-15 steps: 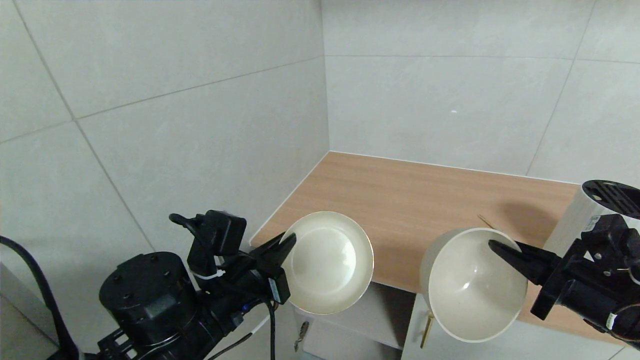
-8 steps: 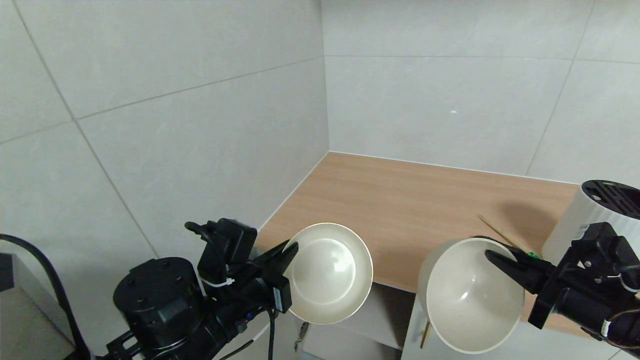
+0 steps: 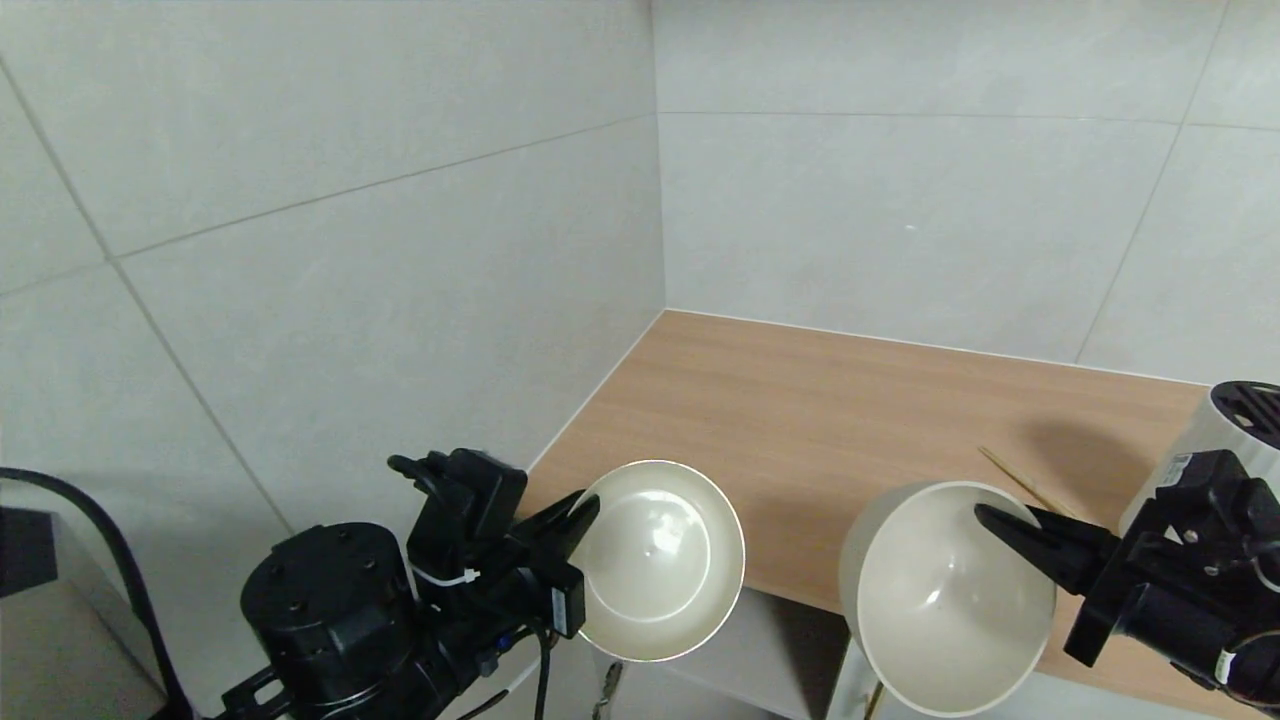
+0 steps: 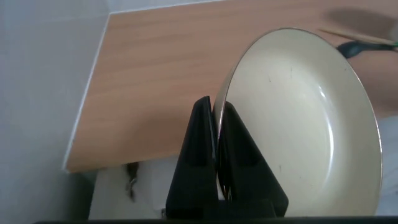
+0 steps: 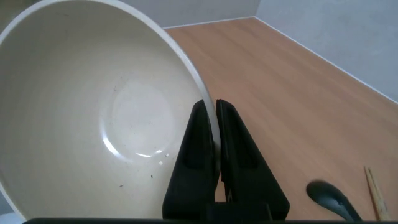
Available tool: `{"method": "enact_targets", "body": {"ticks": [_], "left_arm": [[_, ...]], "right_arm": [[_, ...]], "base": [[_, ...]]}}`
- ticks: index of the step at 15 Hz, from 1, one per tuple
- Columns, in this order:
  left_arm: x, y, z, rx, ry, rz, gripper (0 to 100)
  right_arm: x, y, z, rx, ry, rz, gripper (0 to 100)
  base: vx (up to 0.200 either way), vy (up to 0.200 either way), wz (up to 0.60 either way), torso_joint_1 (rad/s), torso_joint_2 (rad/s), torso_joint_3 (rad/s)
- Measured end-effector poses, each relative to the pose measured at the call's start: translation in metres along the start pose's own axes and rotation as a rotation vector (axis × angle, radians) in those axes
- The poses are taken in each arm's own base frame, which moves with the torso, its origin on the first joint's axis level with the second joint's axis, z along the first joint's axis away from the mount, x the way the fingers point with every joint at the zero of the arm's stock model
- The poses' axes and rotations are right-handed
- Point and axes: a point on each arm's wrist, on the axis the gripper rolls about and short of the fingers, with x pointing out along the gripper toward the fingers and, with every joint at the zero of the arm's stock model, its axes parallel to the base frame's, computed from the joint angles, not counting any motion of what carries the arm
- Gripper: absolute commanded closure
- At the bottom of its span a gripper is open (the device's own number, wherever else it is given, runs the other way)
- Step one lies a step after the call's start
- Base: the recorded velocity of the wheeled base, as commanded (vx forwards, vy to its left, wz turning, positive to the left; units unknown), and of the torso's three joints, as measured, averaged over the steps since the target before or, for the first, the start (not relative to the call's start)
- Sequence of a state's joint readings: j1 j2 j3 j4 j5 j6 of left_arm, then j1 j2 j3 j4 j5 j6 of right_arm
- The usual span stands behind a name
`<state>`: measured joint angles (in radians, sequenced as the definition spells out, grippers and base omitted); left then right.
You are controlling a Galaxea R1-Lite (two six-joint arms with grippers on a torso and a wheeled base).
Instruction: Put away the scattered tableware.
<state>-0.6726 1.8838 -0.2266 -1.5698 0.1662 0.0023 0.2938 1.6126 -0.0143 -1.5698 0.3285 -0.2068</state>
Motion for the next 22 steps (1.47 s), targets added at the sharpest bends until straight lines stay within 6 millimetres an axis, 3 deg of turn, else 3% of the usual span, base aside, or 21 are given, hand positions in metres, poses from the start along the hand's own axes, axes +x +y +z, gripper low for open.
{"method": "enact_targets", "body": {"ticks": [11, 15, 22], "left_arm": [[-0.018, -0.003, 0.000, 0.009, 0.016, -0.023, 100], [-0.019, -0.003, 0.000, 0.036, 0.016, -0.022, 100], [-0.019, -0.003, 0.000, 0.036, 0.018, -0.022, 100]], "right_arm": [[-0.002, -0.004, 0.000, 0.001, 0.002, -0.026, 100], [-0.004, -0.003, 0.000, 0.001, 0.001, -0.026, 100], [-0.007, -0.005, 0.002, -0.003, -0.007, -0.040, 100]], "base": [[-0.036, 0.000, 0.00, 0.000, 0.00, 0.000], [-0.150, 0.000, 0.00, 0.008, 0.00, -0.001], [0.000, 0.000, 0.00, 0.000, 0.00, 0.000]]}}
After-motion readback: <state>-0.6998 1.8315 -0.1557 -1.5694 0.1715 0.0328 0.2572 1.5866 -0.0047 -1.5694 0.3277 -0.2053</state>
